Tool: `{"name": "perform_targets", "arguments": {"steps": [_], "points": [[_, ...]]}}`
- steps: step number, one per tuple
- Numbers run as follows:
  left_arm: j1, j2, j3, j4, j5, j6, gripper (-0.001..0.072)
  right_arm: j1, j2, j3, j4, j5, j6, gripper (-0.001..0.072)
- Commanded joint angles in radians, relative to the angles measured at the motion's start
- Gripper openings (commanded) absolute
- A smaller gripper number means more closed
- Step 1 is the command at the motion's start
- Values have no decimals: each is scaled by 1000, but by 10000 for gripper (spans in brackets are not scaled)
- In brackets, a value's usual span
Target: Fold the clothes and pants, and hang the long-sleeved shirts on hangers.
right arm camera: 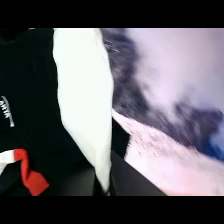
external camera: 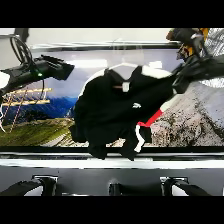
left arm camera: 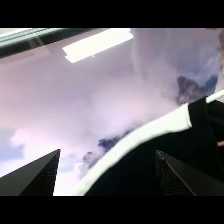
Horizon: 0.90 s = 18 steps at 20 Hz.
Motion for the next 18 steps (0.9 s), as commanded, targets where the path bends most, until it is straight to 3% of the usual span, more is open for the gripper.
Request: {"name": "perform_targets", "arguments": {"steps": [1,3,6,9,11,14,18], "points": [[19,26,0,2,3,-197,675,0,159,1,-348,-55,384,49],[-4,39,0,2,-18,-198,675,0,245,1,-444,-31,437,49],[-51,51,0,1,-23,-198,675,0,356,1,-560,-43,666,49],[-100,55,0,2,-22,-198,675,0,432,1,-917,-37,950,49],[-128,56,0,2,-22,-198,675,0,474,2,-1121,-42,1073,49],[-159,56,0,2,-23,-197,675,0,491,11,-1390,-54,1182,48],[-183,52,0,2,-23,-197,675,0,405,74,-1635,-66,1319,48]]}}
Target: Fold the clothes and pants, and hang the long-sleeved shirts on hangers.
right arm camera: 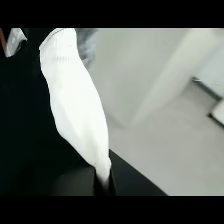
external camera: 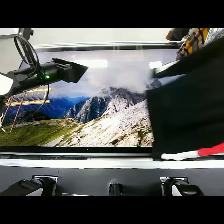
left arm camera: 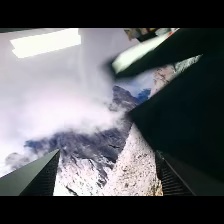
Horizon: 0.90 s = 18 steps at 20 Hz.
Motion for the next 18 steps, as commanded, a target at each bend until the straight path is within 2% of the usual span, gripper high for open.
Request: {"name": "perform_targets", "arguments": {"steps": [1,3,6,8,12,18], "points": [[-19,-3,0,1,0,-1,675,0,-76,60,-320,-7,157,48],[-19,-5,0,0,1,-1,675,-9,-147,109,-408,-19,204,48],[-19,-5,0,1,1,-1,675,-186,-245,173,-325,-51,225,48],[-19,-5,0,1,1,0,675,-285,-270,192,-276,-128,255,48],[-19,-6,0,1,2,-1,675,-383,-290,193,-279,-293,367,48],[-19,-6,0,19,10,-1,674,-535,-317,193,-293,-450,496,48]]}}
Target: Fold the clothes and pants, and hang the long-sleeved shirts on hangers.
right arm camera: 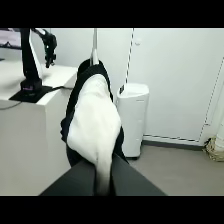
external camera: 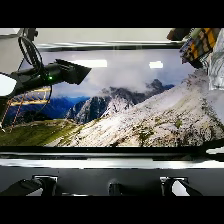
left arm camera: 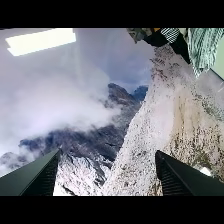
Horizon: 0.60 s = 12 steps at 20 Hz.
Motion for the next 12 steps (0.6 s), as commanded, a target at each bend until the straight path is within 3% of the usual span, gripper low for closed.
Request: {"name": "perform_targets", "arguments": {"steps": [1,12], "points": [[-1,-1,0,11,6,0,674,-75,-8,2,-10,-135,90,48],[-1,-16,-2,11,7,-8,674,-73,41,2,60,-286,127,47]]}}
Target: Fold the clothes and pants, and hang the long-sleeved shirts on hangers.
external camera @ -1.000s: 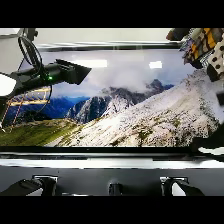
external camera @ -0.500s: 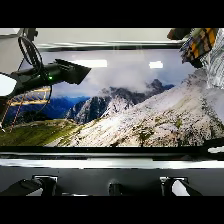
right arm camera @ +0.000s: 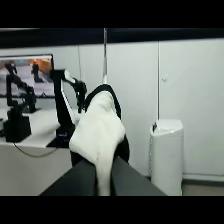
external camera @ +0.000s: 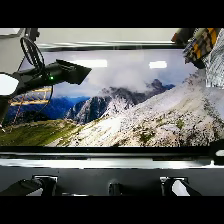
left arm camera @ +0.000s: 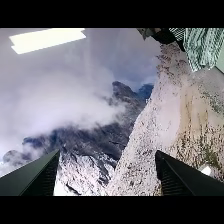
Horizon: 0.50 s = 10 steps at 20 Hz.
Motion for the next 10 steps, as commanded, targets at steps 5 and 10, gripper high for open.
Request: {"name": "perform_targets", "arguments": {"steps": [5,10], "points": [[-1,-11,-2,1,0,-13,674,-2,18,0,-57,-44,18,47],[-1,-19,-2,1,0,-28,673,-2,-42,0,-88,0,18,47]]}}
